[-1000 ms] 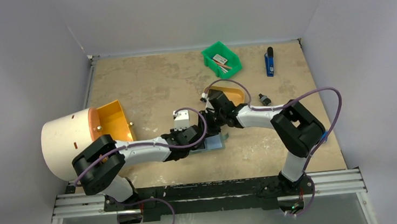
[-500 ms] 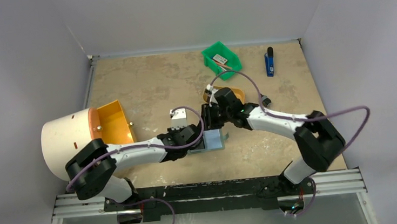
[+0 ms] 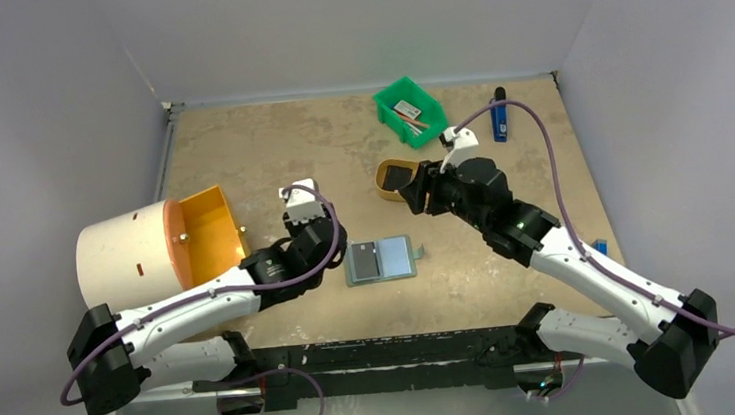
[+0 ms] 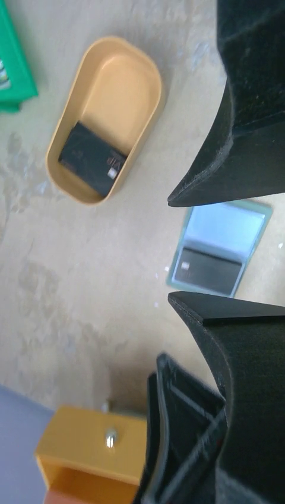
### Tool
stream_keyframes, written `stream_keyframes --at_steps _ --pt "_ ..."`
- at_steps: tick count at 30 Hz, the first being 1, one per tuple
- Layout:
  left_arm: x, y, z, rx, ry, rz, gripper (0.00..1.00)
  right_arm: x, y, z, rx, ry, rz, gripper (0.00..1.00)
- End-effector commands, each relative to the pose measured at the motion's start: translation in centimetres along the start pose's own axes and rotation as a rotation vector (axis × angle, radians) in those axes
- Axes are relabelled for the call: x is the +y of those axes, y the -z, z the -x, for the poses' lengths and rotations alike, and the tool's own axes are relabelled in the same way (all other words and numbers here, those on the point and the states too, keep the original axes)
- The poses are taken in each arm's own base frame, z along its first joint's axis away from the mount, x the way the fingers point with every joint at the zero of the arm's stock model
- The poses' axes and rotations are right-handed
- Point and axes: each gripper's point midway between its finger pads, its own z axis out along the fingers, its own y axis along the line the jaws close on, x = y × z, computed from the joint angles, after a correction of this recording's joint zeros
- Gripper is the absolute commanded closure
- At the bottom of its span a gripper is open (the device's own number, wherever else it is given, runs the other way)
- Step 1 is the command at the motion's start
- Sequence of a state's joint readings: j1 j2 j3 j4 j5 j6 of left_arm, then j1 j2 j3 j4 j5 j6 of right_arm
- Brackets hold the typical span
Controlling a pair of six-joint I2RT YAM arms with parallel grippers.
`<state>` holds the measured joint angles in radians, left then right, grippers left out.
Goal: Put the credit cards into the card holder
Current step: Pick up the credit card from the storage box.
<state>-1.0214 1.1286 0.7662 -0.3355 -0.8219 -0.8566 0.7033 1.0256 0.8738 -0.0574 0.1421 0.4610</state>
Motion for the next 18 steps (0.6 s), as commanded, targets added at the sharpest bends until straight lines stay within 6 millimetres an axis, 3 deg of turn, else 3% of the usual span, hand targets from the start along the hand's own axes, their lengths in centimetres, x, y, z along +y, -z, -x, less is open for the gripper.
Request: stream_keyframes --at_steps 1,5,11,18 --pt "-1.8 0.7 2.3 -0.051 0.018 -0.095 0.52 -5.0 0.2 -2.9 0.096 0.017 -0.182 0.43" --pt "-3.5 1.0 2.2 -0.07 0.064 -0.214 0.47 -6.7 -0.5 -3.9 0.141 -0.127 -0.134 0.45" --pt "-6.8 1.4 1.5 -0.007 0.031 -0.351 0.4 -8.1 -1.4 -4.0 0.112 -0.164 -0.157 0.49" --pt "-7.1 1.1 0.0 0.053 0.088 -0.347 0.4 -9.8 -3.4 -2.5 0.06 -0.248 -0.197 0.52"
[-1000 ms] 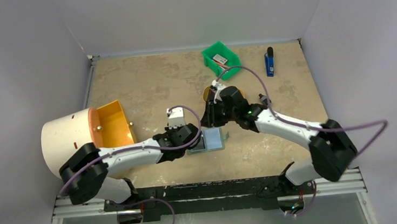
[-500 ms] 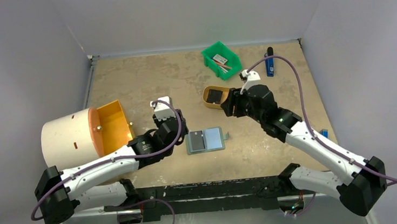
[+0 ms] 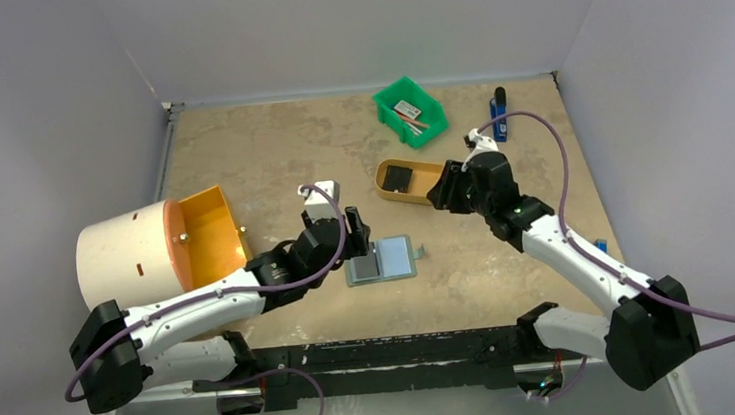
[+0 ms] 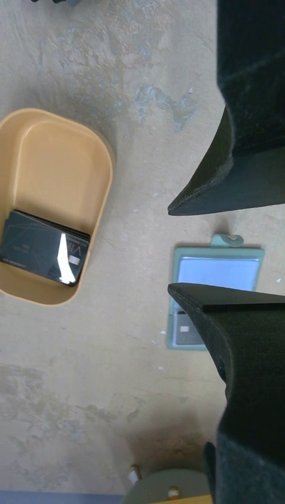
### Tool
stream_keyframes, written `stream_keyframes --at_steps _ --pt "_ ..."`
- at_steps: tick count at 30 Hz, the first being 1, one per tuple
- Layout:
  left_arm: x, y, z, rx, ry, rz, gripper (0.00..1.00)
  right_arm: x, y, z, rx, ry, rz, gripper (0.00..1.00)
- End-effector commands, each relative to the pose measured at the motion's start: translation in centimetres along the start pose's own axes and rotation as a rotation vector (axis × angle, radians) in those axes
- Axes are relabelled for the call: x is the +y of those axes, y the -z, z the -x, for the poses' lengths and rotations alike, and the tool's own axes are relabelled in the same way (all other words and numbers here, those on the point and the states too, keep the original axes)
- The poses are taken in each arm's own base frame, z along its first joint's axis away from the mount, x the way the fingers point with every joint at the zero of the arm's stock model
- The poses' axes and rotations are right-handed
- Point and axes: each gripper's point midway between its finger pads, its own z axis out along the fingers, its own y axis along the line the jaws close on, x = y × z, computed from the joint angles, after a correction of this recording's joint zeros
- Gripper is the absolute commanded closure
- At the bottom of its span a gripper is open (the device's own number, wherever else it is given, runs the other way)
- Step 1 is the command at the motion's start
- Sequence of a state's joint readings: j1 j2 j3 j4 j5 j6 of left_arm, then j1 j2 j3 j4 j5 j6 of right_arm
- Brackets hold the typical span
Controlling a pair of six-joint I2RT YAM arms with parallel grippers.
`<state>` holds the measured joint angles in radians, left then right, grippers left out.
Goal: Put the credit cards into the card holder
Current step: Pick up the credit card from the storage box.
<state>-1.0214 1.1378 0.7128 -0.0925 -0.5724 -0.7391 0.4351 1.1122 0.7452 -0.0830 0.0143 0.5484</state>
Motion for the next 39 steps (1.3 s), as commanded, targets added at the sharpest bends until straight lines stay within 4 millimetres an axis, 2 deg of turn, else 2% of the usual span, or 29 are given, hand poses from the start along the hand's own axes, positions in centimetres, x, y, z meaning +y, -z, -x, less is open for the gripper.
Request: stream_keyframes --at_steps 1,7,13,17,21,29,39 --pt "-1.9 0.3 1.3 -0.03 0.093 -0.075 0.4 1.1 -1.4 3.5 -0.095 -0.071 0.039 0.52" --pt "0.2 0.4 1.0 -0.054 0.13 0.001 0.45 2.1 -5.4 3.3 -0.034 -0.11 0.062 0.51" --pt "1.3 0.5 0.8 -0.063 0.144 0.046 0.47 2.5 -9.7 3.6 0.004 -0.239 0.046 0.44" --pt "1.8 0.5 0.8 -0.064 0.138 0.074 0.48 1.3 -12.1 3.6 0.019 -0.305 -0.006 0.42" --pt "2.2 0.5 0.4 -0.06 0.143 0.085 0.48 -0.2 -14.2 2.4 0.057 -0.346 -0.05 0.42" --pt "2.2 0.3 0.2 -0.056 0.133 0.09 0.48 -0.6 -16.6 1.4 0.101 -0.338 -0.054 0.43" --pt "2.5 0.4 0.0 -0.056 0.141 0.099 0.49 -1.2 -17.8 0.2 0.139 -0.326 -0.069 0.5"
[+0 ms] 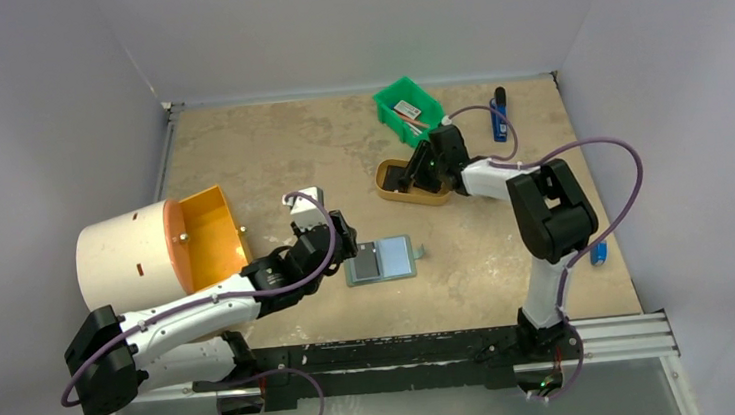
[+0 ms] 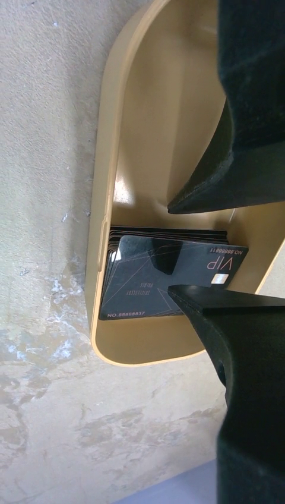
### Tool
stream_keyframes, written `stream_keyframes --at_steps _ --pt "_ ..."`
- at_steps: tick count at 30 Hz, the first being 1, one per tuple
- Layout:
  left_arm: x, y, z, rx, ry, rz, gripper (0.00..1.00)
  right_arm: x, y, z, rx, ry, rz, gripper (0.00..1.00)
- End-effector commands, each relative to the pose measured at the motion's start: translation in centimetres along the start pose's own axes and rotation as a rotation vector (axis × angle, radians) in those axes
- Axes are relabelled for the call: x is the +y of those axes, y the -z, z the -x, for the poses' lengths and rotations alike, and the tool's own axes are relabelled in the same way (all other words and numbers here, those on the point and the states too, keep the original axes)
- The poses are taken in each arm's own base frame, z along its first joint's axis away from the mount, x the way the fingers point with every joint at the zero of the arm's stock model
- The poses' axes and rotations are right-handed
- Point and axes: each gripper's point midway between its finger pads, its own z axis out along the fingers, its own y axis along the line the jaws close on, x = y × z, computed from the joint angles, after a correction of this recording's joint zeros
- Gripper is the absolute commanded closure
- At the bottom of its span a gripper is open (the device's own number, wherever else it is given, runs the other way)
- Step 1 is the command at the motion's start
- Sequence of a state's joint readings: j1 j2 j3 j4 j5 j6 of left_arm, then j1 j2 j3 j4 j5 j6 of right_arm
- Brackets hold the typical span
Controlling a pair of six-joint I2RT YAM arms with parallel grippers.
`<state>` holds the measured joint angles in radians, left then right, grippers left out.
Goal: Put the credit cards into the card holder
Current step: Pick up the credit card from the storage box.
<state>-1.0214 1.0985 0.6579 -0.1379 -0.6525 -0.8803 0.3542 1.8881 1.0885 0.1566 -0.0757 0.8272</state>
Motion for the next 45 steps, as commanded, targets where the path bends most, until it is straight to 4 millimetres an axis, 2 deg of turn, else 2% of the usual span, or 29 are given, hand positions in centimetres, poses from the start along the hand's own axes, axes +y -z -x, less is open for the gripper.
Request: stream_keyframes --at_steps 1,11,30,39,45 --pt "0.0 0.0 0.9 -0.034 0.037 0.006 0.49 1.3 -0.2 1.1 -0.019 0.013 0.03 0.52" --pt "0.1 0.0 0.8 -0.032 0.039 0.009 0.49 0.0 -0.6 0.5 -0.011 0.007 0.004 0.64" --pt "0.2 -0.1 0.6 -0.028 0.042 0.015 0.5 -0.2 1.2 1.2 -0.055 -0.015 0.038 0.77" --pt "0.1 0.0 0.7 -0.028 0.045 0.015 0.5 1.5 3.4 2.0 -0.075 -0.016 0.097 1.0" --pt "0.1 0.0 0.8 -0.03 0.046 0.014 0.51 3.2 5.4 2.6 -0.081 -0.034 0.142 1.0"
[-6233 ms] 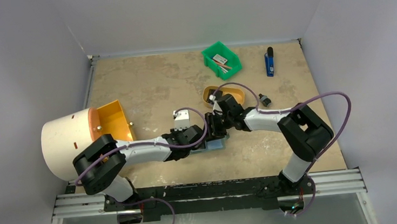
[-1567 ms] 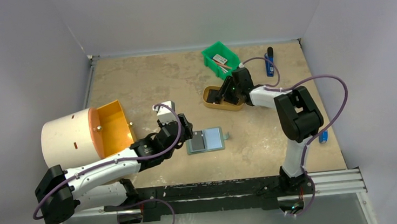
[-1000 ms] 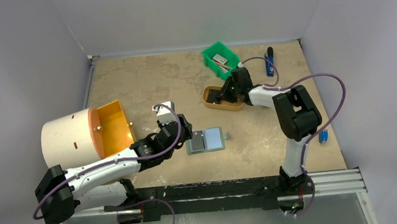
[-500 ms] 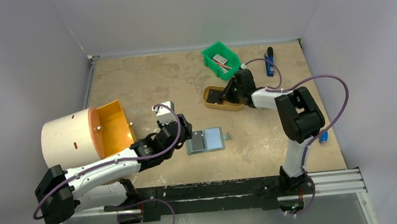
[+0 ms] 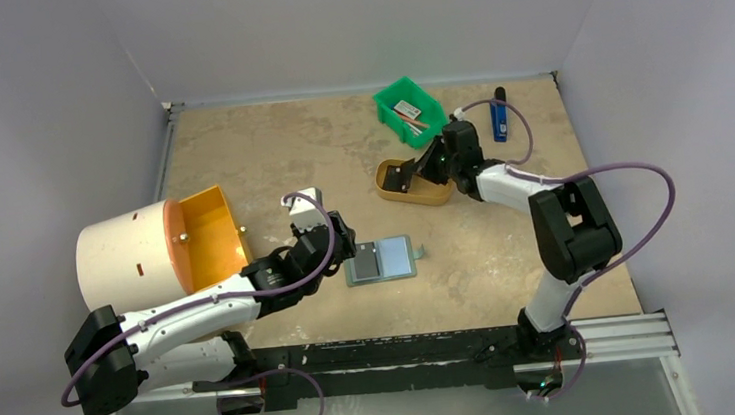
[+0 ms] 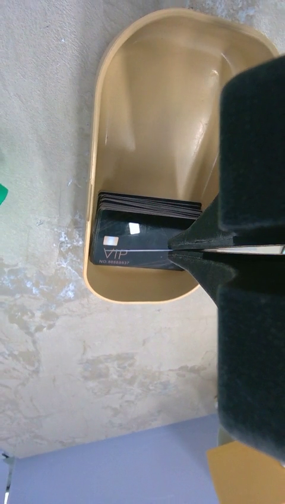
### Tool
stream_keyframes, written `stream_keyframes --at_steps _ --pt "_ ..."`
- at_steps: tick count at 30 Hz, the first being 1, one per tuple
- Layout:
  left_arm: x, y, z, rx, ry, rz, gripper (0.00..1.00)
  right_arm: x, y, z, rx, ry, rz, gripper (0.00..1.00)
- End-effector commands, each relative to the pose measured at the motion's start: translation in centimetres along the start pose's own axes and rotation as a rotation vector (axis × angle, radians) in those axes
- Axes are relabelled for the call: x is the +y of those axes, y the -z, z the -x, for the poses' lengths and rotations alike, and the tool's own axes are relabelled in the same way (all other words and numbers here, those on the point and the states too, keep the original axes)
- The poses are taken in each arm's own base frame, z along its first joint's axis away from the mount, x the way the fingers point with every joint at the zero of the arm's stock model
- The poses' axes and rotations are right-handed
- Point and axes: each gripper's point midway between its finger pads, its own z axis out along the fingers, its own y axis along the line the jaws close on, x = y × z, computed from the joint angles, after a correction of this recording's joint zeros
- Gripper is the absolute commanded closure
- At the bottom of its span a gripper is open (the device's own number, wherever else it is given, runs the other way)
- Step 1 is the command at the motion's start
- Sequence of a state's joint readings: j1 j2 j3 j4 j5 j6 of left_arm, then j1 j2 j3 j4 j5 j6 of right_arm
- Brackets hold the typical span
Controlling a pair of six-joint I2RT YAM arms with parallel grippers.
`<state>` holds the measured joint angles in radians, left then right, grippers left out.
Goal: Put the credit cards into the card holder
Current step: Pick up the credit card from the storage box, then turn over the card slot in the card holder.
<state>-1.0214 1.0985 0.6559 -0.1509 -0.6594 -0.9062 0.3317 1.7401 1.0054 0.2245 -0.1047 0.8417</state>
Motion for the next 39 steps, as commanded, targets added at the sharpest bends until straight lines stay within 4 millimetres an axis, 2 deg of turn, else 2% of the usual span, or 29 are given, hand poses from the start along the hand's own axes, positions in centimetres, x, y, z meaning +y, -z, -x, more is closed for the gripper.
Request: stream_keyframes --at_steps 1,7,14,16,20,24,25,27,31,33,35,39 --pt "-0.2 0.0 1.0 -0.033 0.029 0.001 0.51 1.8 1.8 0.7 0.002 -0.034 0.044 1.0" --pt "-0.2 0.2 1.3 -0.038 0.034 0.001 0.51 4.5 4.3 1.6 0.019 -0.193 0.123 1.0" --pt "-0.4 0.6 1.9 -0.048 0.043 0.0 0.53 5.7 6.3 1.9 0.102 -0.54 0.171 1.0" --pt "-0.4 0.7 2.1 -0.049 0.043 -0.002 0.53 6.2 6.9 2.0 0.116 -0.565 0.192 1.0" --pt "-0.8 0.9 2.4 -0.051 0.041 -0.018 0.52 7.5 8.8 3.0 0.076 -0.446 0.238 1.0" --pt "-3.8 0.5 1.3 0.014 -0.014 -0.146 0.49 6.8 11.8 4.5 -0.03 -0.051 0.187 1.0" --pt "-4.8 0.3 0.9 0.032 -0.027 -0.182 0.49 6.4 12.7 3.9 -0.03 0.029 0.18 1.0" --pt "-5.8 -0.3 -0.2 0.072 -0.057 -0.201 0.49 4.4 13.9 1.4 0.017 0.156 0.178 1.0" --pt "-6.1 -1.7 -1.4 0.093 -0.072 -0.173 0.49 -0.2 15.0 -5.6 0.224 0.269 0.175 1.0" --pt "-7.1 -2.4 -1.6 0.089 -0.052 -0.194 0.49 -1.8 15.2 -9.0 0.33 0.257 0.197 1.0" --pt "-7.7 -3.1 -2.3 0.11 -0.053 -0.194 0.5 -2.3 15.5 -11.0 0.384 0.253 0.217 1.0" --pt "-8.2 -4.3 -3.6 0.142 -0.059 -0.183 0.51 -2.2 15.4 -13.3 0.458 0.269 0.246 1.0"
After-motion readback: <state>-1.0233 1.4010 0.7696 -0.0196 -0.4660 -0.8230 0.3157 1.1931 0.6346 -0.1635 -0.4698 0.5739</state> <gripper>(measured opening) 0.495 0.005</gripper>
